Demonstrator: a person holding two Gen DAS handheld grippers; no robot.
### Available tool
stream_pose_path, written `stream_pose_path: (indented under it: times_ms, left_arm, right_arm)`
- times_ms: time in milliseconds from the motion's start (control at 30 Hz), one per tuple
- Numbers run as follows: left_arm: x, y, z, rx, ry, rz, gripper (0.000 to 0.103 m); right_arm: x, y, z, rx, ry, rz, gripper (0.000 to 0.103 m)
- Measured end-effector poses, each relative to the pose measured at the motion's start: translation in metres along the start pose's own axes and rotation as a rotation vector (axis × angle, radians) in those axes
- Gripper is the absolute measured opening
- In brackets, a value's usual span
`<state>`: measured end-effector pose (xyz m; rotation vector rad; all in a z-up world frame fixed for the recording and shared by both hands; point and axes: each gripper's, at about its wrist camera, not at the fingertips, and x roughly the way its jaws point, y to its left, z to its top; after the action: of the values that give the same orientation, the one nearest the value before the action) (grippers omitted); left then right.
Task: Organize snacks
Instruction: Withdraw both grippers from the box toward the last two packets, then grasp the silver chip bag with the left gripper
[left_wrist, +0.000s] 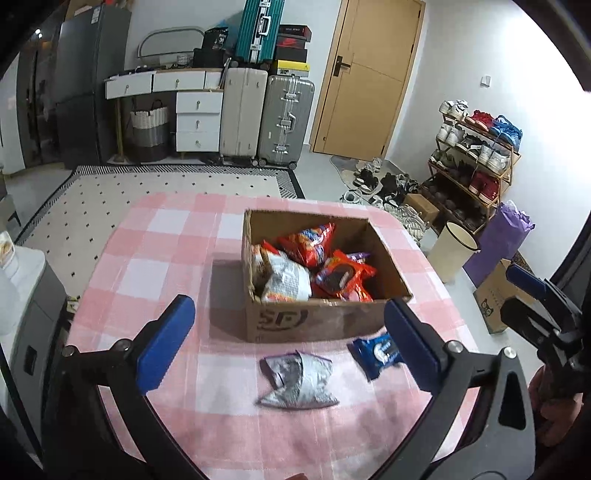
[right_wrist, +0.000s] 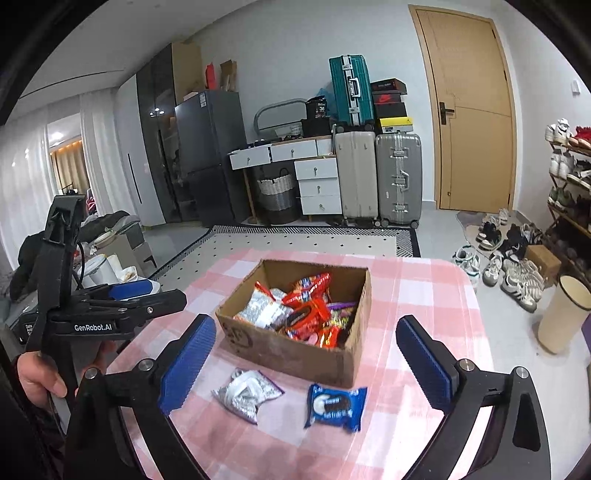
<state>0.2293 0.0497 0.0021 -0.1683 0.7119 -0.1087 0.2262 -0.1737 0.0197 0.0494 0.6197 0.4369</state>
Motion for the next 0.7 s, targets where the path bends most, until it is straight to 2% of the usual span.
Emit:
stream_pose_path:
  times_ms: [267, 700]
  left_arm:
    - [0.018, -0.003, -0.032, -0.009, 0.058, -0.016, 0.102]
    - [0.08, 0.005, -0.077, -0.013, 0.187, -0.013, 0.102]
  right_arm:
    - [-0.006, -0.008, -0.035, 0.053, 0.021, -0.001, 0.101]
    - [0.016, -0.019, -0.066, 0.102, 0.055, -0.009, 0.101]
